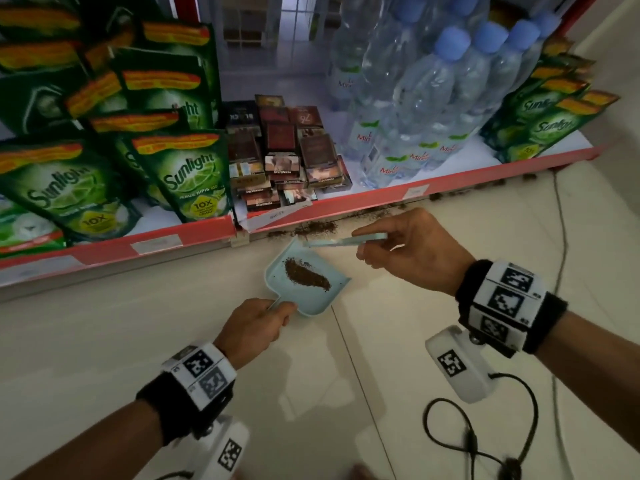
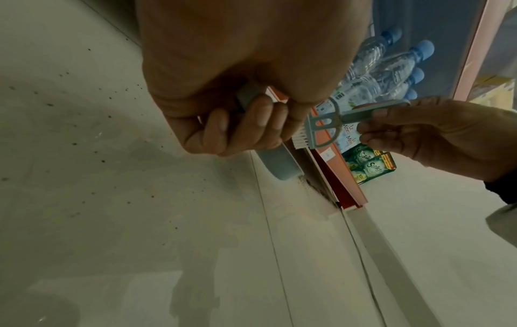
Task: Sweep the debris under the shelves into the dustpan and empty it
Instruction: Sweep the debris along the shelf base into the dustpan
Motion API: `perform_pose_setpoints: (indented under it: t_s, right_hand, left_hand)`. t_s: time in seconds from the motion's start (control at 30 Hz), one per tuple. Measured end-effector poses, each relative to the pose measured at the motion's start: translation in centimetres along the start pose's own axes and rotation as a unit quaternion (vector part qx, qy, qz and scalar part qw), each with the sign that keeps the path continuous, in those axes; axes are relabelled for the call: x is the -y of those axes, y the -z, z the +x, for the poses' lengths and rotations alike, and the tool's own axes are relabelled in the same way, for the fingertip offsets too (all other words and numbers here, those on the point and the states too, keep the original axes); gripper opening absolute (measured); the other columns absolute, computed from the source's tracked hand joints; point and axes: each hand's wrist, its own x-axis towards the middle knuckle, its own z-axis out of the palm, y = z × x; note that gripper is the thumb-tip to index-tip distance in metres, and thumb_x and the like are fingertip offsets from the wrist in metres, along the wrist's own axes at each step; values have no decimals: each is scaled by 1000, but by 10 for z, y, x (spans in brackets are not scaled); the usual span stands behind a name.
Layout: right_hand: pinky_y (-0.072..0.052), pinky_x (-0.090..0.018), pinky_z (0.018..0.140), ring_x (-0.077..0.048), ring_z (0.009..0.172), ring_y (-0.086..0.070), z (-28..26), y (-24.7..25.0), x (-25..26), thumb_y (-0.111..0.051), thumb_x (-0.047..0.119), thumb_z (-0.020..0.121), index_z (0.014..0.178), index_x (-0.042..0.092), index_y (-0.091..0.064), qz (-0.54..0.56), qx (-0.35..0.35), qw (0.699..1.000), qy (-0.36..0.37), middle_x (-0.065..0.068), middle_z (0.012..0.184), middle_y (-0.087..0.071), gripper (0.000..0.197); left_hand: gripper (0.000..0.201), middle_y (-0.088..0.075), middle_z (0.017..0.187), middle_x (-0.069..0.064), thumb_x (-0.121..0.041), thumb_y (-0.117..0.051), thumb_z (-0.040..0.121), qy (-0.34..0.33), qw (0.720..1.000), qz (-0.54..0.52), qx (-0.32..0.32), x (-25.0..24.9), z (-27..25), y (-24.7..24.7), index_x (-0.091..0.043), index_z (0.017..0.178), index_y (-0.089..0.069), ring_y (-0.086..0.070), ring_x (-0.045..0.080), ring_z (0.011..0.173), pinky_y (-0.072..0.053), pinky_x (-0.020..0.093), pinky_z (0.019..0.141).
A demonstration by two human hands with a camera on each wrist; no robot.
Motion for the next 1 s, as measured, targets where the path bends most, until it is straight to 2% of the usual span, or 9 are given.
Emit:
perform_pose_setpoints:
  t_s: [0.1,0.27,0.43,0.6,0.67,0.73,0.87,0.93,1.0]
  right_hand:
    - [-51,-10,64,1,64,-66,-4,-2,2,-81,22,79,97,18,-79,33,-56,998,-29,14,76,-74,19]
    - [-60,-32,77,-15,75,-71,5,-18,-13,-68,19,91,104,16,-77,22,-95,995,-2,1,83,-77,16]
    - [-57,-20,84,-7,88,-72,37,-53,-50,-66,23,93,114,14,-74,-54,-83,993,68,1,104,-76,24]
    - [-57,-16,82,-6,89,-70,68,-81,-76,-62,22,96,120,15,-71,-40,-92,984,148,1,109,-74,26]
    - [-56,-15,80,-3,87,-68,82,-91,-79,-60,24,97,121,18,-70,-33,-80,981,171,3,109,-74,27]
    - [-58,-28,80,-11,85,-70,94,-99,-78,-58,25,98,118,19,-72,-47,-62,979,189,3,104,-75,25]
    - [-51,-37,96,-24,104,-66,102,-98,-74,-56,23,98,122,20,-69,-124,-9,969,214,-3,116,-72,27]
    - [-52,-39,91,-27,102,-65,95,-85,-77,-51,25,99,125,23,-67,-198,50,958,202,-5,116,-71,30]
    - [-54,-40,78,-32,89,-66,85,-63,-84,-50,26,99,118,21,-69,-266,78,940,196,-9,102,-71,27]
  left_hand:
    - [40,-42,42,-8,-34,-58,95,-14,1000,-5,-7,0,1,2,-16,60,-53,-35,11,38,-29,27,47]
    - [39,-41,44,-8,-34,-57,95,-20,999,-37,-32,15,-3,5,-18,60,-52,-35,12,41,-29,29,51]
    - [47,-42,42,-10,-37,-60,93,17,993,-71,-88,44,-3,4,-25,49,-52,-37,9,41,-31,29,53]
    - [45,-40,47,-8,-45,-64,88,50,986,-110,-114,61,-9,-5,-25,49,-52,-35,8,42,-29,22,44]
    - [42,-38,49,-5,-49,-63,81,59,980,-133,-134,64,-11,-10,-24,50,-52,-34,9,44,-28,20,43]
    - [46,-37,49,-4,-42,-63,90,61,977,-142,-149,65,-13,-17,-23,50,-51,-32,9,44,-27,19,41]
    - [47,-39,48,-3,-32,-61,95,63,971,-146,-179,59,-21,-28,-23,49,-52,-33,9,43,-28,18,40]
    - [46,-39,48,-4,-33,-62,94,57,971,-148,-178,57,-27,-33,-23,50,-52,-34,9,43,-29,18,41]
    - [44,-39,46,-7,-41,-62,87,46,974,-142,-173,55,-33,-37,-23,49,-52,-34,9,42,-29,19,42]
